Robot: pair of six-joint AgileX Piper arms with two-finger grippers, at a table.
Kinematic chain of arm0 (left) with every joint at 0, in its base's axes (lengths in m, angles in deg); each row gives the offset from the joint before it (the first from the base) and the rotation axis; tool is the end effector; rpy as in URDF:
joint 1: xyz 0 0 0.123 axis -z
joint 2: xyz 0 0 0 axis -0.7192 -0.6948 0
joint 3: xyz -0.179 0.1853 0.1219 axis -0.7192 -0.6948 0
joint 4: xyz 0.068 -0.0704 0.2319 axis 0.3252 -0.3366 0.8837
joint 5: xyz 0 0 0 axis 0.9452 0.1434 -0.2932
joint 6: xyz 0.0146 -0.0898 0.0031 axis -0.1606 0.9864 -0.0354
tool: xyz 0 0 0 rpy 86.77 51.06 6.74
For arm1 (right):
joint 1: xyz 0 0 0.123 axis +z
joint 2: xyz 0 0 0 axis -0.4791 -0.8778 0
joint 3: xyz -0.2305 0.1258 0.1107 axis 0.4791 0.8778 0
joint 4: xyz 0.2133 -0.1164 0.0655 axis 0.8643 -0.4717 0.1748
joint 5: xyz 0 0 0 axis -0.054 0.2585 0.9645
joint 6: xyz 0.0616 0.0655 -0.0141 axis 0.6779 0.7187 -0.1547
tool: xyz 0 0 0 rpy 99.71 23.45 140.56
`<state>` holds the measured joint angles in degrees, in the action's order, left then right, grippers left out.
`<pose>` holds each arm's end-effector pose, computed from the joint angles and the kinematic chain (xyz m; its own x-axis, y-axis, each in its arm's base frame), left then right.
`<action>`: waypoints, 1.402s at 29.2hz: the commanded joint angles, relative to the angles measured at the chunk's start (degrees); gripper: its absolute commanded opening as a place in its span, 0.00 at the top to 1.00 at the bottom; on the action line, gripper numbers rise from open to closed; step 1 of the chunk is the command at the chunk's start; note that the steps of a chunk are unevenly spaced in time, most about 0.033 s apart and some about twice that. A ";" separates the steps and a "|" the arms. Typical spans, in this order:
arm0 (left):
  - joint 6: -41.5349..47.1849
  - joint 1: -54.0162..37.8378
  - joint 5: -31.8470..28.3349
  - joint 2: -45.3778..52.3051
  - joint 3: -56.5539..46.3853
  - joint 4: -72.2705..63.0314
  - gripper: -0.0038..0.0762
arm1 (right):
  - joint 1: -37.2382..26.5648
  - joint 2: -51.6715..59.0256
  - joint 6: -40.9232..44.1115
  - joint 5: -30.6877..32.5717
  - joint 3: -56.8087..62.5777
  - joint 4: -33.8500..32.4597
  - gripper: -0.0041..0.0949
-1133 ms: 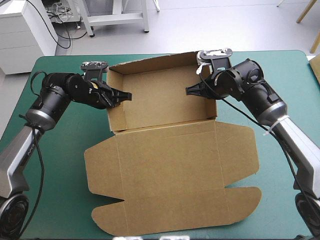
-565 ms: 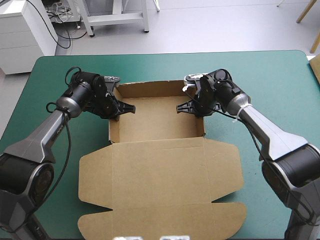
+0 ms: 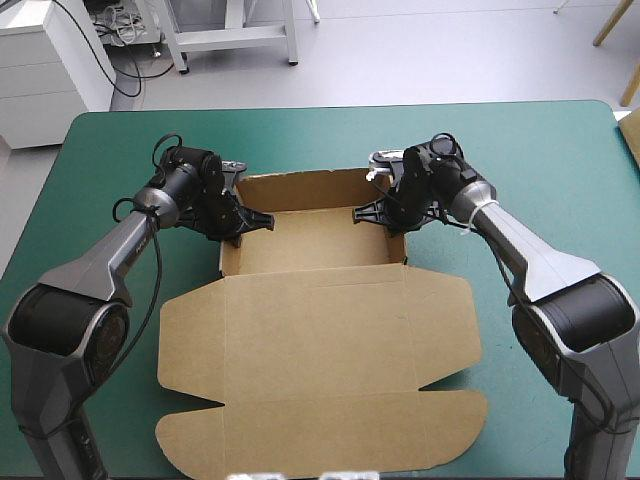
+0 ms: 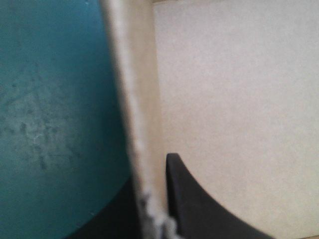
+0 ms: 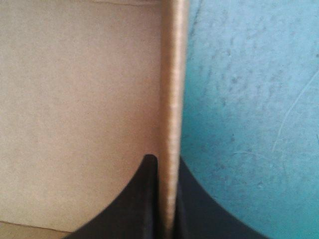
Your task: Fold the box
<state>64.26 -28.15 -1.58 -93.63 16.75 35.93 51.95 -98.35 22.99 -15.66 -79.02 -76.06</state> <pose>0.3832 -0.1276 0.2405 -0.9725 0.1386 -0.1871 0.1550 0.9850 -0.0760 0.3920 0.1726 0.2621 -0.9363 -0.1615 -0.3118 -0.2031 0.9734 0.1059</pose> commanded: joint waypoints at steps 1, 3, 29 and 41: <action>-5.34 0.63 -0.37 0.25 -0.01 0.32 0.96 | -0.47 0.92 -2.48 -0.75 -2.07 -2.34 0.97; -5.48 0.63 -0.37 0.37 0.04 0.32 0.94 | -0.47 0.92 -2.48 -0.03 -3.68 -2.34 0.93; -7.86 0.51 9.17 15.22 17.22 5.39 0.47 | -0.47 10.91 -3.98 5.39 -15.69 -2.34 0.53; -10.62 0.51 9.17 36.03 16.97 3.98 0.47 | -0.47 12.88 -3.98 5.39 -15.69 -2.34 0.53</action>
<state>55.23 -27.99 6.33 -63.76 32.09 40.88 51.84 -87.76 19.57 -8.24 -92.87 -77.94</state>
